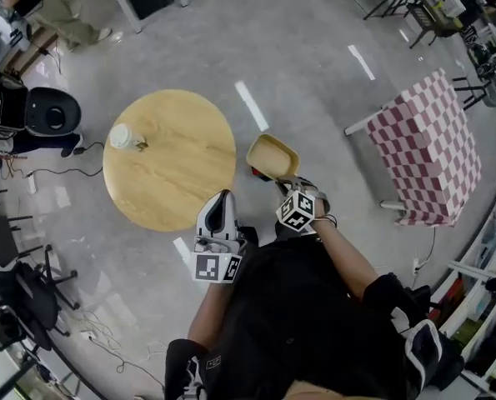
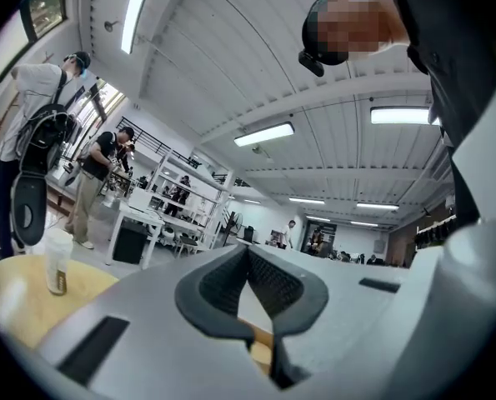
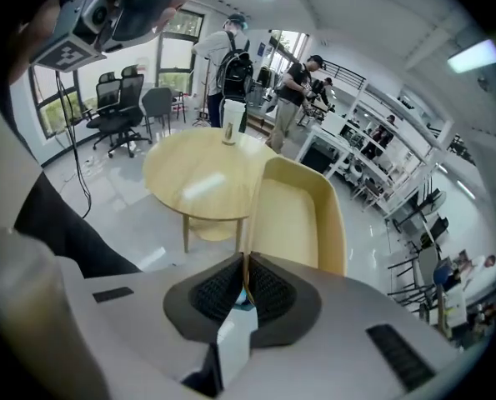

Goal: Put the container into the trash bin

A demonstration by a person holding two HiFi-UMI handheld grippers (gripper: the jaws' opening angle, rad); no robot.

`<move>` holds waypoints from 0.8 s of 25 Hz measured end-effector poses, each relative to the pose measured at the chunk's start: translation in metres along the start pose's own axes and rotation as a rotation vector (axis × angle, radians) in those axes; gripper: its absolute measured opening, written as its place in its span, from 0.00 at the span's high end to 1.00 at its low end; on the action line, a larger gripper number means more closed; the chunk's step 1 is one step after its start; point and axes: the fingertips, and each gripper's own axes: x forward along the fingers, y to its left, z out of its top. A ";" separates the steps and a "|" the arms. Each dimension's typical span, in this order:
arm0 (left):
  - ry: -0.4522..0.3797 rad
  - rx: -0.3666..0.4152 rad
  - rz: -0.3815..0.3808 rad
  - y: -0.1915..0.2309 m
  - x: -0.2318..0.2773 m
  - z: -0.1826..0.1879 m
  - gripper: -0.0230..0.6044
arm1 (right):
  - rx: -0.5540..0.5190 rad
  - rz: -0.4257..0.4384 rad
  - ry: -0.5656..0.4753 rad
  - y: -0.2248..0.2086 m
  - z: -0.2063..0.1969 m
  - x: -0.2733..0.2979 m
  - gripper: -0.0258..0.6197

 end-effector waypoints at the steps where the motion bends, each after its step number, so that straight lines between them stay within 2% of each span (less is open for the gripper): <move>1: 0.003 0.000 -0.008 -0.009 0.008 -0.004 0.95 | 0.018 -0.002 -0.001 -0.005 -0.011 -0.004 0.90; 7: -0.001 0.008 -0.029 -0.053 0.051 -0.014 0.95 | 0.076 -0.001 -0.006 -0.030 -0.057 -0.016 0.90; 15: 0.025 0.024 -0.034 -0.074 0.086 -0.023 0.95 | 0.075 0.019 -0.018 -0.055 -0.070 -0.011 0.90; 20: 0.039 0.029 -0.020 -0.072 0.098 -0.026 0.95 | 0.079 0.055 0.000 -0.057 -0.078 0.011 0.90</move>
